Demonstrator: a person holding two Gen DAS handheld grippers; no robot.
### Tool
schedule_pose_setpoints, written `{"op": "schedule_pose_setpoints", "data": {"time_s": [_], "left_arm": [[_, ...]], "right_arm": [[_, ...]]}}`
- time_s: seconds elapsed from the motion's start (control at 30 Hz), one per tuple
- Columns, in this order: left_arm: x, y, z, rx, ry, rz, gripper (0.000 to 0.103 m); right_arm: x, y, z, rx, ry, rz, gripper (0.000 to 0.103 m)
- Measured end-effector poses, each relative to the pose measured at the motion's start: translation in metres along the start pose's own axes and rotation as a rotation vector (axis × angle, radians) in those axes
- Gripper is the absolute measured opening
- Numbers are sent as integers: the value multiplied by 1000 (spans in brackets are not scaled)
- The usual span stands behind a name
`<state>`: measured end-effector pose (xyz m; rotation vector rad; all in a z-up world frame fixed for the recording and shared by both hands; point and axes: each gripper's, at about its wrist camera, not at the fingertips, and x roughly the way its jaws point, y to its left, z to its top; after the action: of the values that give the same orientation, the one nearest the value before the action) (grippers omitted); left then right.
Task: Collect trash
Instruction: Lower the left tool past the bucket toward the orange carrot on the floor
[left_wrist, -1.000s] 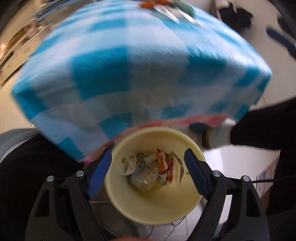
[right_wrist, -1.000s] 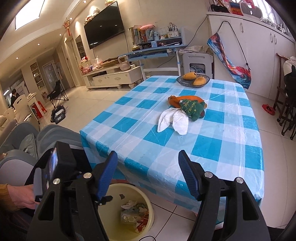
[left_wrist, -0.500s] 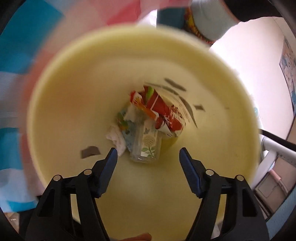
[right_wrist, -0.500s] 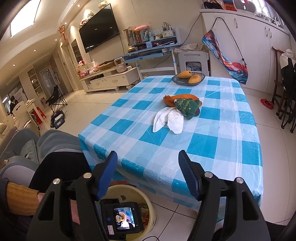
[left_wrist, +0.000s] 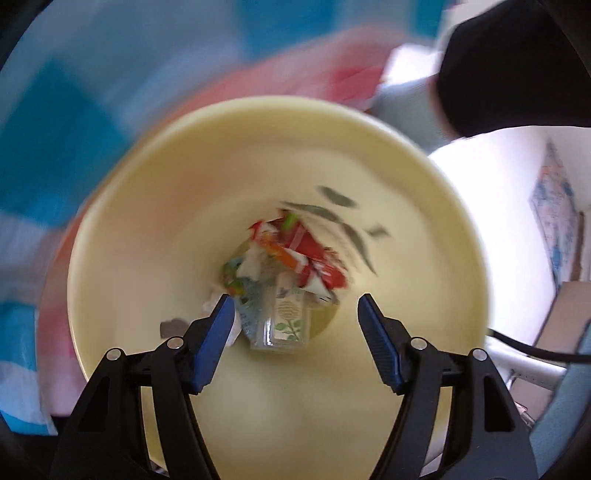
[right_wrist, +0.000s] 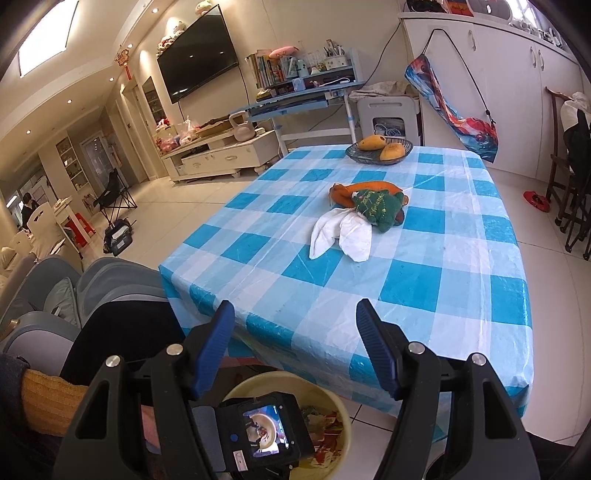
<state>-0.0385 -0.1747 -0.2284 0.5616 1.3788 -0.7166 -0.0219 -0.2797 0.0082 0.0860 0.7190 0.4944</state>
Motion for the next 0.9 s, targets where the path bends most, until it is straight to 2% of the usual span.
{"op": "schedule_pose_setpoints", "data": {"time_s": [0.1,0.13,0.2,0.27,0.33,0.47,0.53,0.63,0.73,0.87,0.9], "left_arm": [[-24,-10,-6,47,-47,22,67],[-31,-6,-12,46,-59,51,67],[-46,0,-19,4,-93,172,67],[-61,5,-23,-76,-125,324,67],[-78,23,-28,-211,-149,411,67],[-88,39,-41,-350,-106,555,68],[-87,49,-46,-417,-68,590,72],[-74,79,-53,-574,26,623,74],[-66,111,-75,-745,85,547,74],[-46,156,-107,-950,158,495,75],[-40,163,-112,-996,125,438,79]], "right_arm": [[-3,0,1,6,-13,-5,66],[-6,0,1,9,-21,-5,66],[-10,-2,2,15,-36,-4,66],[-15,-2,3,21,-54,4,66],[-21,-2,7,23,-77,18,66],[-38,4,14,6,-141,54,66],[-49,7,17,3,-178,74,66],[-64,8,16,-19,-220,65,69],[-65,-2,12,29,-218,45,69],[-45,-14,15,121,-191,94,69],[-38,-12,15,119,-171,94,69]]}}
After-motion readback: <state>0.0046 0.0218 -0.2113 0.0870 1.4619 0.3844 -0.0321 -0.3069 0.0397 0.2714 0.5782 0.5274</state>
